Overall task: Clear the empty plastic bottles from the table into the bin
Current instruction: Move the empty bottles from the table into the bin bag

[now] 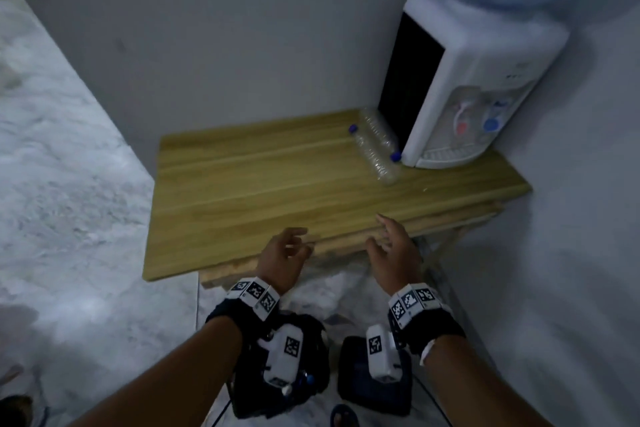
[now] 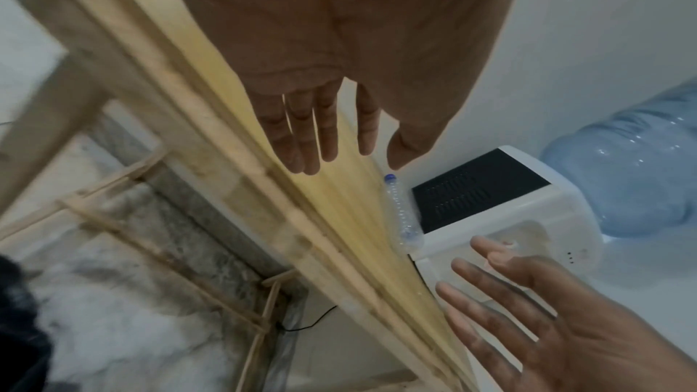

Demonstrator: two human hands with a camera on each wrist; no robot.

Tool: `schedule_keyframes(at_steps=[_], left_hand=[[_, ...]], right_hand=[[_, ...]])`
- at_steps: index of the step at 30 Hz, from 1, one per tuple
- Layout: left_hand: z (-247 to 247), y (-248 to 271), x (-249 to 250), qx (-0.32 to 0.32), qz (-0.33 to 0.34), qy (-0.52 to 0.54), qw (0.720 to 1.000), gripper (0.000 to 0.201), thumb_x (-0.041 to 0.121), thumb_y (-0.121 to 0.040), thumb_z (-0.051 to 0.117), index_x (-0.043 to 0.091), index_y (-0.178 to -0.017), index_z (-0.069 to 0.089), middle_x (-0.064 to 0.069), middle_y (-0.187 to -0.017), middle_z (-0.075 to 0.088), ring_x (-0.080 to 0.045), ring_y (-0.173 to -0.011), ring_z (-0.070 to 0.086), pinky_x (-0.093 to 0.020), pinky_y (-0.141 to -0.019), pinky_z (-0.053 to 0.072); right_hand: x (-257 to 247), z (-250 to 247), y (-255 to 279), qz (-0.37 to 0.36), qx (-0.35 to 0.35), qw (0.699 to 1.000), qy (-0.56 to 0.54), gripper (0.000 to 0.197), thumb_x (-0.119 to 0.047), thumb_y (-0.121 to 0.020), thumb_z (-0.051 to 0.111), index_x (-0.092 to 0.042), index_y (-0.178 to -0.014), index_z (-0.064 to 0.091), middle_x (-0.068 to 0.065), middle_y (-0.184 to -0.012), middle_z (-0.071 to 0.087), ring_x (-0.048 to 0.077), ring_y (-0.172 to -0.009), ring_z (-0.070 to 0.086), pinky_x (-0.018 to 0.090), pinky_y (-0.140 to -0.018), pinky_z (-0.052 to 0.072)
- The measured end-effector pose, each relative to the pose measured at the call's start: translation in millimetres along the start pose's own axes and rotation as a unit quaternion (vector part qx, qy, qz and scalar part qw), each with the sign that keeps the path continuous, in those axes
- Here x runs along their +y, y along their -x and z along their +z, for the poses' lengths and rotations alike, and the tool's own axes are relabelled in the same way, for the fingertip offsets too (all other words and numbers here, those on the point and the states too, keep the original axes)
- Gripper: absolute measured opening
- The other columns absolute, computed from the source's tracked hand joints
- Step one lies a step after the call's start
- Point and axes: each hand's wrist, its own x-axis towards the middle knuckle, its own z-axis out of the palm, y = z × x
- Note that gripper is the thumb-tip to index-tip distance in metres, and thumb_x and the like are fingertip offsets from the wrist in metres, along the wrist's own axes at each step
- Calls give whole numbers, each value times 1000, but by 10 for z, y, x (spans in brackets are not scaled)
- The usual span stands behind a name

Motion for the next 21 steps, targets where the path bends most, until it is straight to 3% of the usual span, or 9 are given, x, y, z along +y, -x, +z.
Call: schedule_keyframes(at_steps=[3,6,11,13,17,21], left_hand=[[233,-484,425,2,32,-30,999,37,30,-93,64,27,-130,62,-6,-126,63,-21,-103,70,-31,-78,54],[569,-1020,780,11,66,-63,996,43,32,-90,67,32,-133,60,-13,-133,54,-27,-109,68,-36,-92,56],[1228,-1901,1168,11,81,-139,987,61,45,-85,69,43,-142,49,-16,-153,23,-36,-134,49,-37,-108,47],[1432,-2171,1241,18,76,-177,981,67,53,-82,68,45,-144,44,-15,-159,13,-42,-133,49,-42,-110,47],[1596,-2575,1274,36,35,-225,973,67,53,-81,66,43,-145,45,-17,-161,8,-50,-129,50,-50,-110,45],[1383,-2888,1198,72,12,-223,972,64,53,-83,64,39,-143,47,-19,-159,12,-47,-123,57,-47,-109,48]], right_hand=[[32,-225,-477,-19,24,1000,5,47,-19,-84,62,-20,-131,58,2,-131,60,18,-116,59,39,-95,52],[113,-389,-1012,-30,48,998,9,46,-18,-81,62,-22,-127,60,1,-128,62,17,-114,60,28,-93,48],[371,-522,-1890,-55,36,998,17,48,-26,-80,57,-20,-128,59,0,-129,61,18,-115,60,40,-92,53],[429,-524,-2172,-63,26,997,24,46,-23,-82,57,-20,-128,59,0,-130,60,18,-115,59,41,-92,53],[485,-375,-2557,-87,-16,995,34,43,-23,-88,52,-23,-130,56,0,-137,55,19,-121,56,41,-97,51],[467,-77,-2854,-112,-47,991,57,44,-16,-90,50,-19,-133,56,2,-144,50,20,-131,48,36,-106,43]])
